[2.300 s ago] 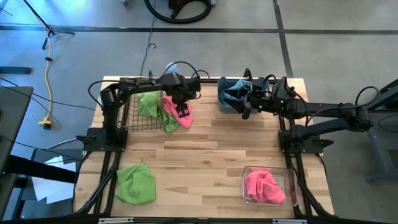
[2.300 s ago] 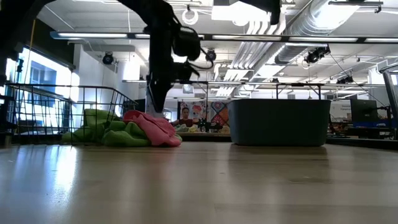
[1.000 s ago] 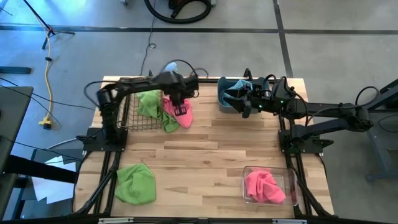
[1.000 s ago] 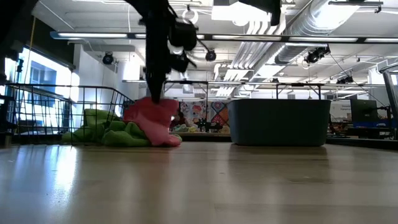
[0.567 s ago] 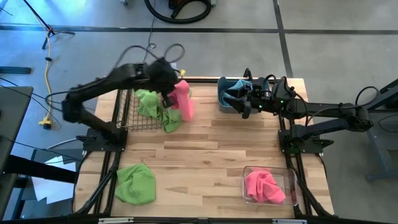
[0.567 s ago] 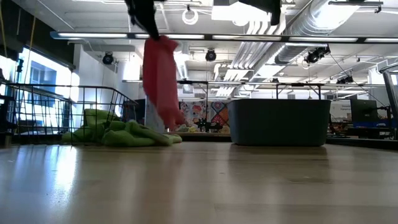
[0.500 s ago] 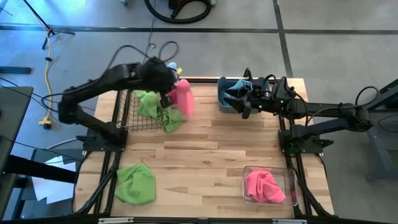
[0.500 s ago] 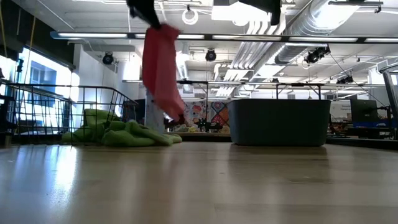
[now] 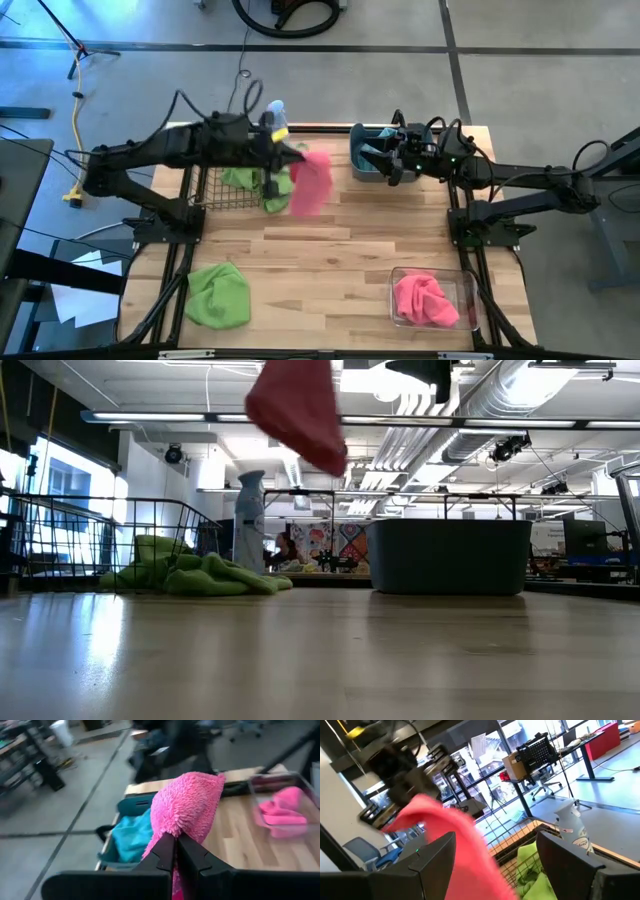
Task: Sort microfiber towel by color & place in baskets
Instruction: Put the pink towel into the transparent bin
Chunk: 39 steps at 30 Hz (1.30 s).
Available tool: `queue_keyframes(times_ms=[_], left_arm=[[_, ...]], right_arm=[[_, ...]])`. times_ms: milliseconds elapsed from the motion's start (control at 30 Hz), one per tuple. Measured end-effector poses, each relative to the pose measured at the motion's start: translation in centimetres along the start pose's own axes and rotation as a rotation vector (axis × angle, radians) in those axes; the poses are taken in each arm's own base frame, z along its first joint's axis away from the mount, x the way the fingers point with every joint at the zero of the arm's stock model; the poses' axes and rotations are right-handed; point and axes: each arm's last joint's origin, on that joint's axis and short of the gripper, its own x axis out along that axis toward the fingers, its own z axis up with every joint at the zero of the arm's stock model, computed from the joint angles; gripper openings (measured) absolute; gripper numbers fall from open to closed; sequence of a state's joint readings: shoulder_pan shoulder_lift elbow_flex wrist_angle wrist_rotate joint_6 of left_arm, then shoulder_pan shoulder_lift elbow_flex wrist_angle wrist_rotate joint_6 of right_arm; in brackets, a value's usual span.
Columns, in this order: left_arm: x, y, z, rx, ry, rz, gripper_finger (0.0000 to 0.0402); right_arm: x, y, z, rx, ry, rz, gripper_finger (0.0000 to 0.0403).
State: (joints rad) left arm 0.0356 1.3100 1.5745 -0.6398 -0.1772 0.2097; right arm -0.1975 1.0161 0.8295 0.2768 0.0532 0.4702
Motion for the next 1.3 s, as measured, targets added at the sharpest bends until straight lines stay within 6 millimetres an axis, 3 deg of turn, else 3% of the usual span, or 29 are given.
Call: queue_keyframes(times_ms=[333,567,1033,1300], left_arm=[[2.4,-4.6,-1.4,0.044,0.171,-0.171,0.0000],[6.3,-7.8,-3.3,0.067,0.233,-0.329,0.0000],[11.8,-10.3,-7.9,0.223,0.501,-0.396,0.0000],[11.6,-10.2,-9.3,0.387,0.636,-0.380,0.0000]], right_arm=[[-0.2,0.0,0.4,-0.004,-0.025,0.007,0.0272],[-0.4,0.1,0.5,-0.033,-0.024,0.006,0.0272],[-0.4,0.1,0.3,-0.024,0.001,0.024,0.0272],[-0.4,0.2,0.2,-0.023,0.018,0.055,0.0272]])
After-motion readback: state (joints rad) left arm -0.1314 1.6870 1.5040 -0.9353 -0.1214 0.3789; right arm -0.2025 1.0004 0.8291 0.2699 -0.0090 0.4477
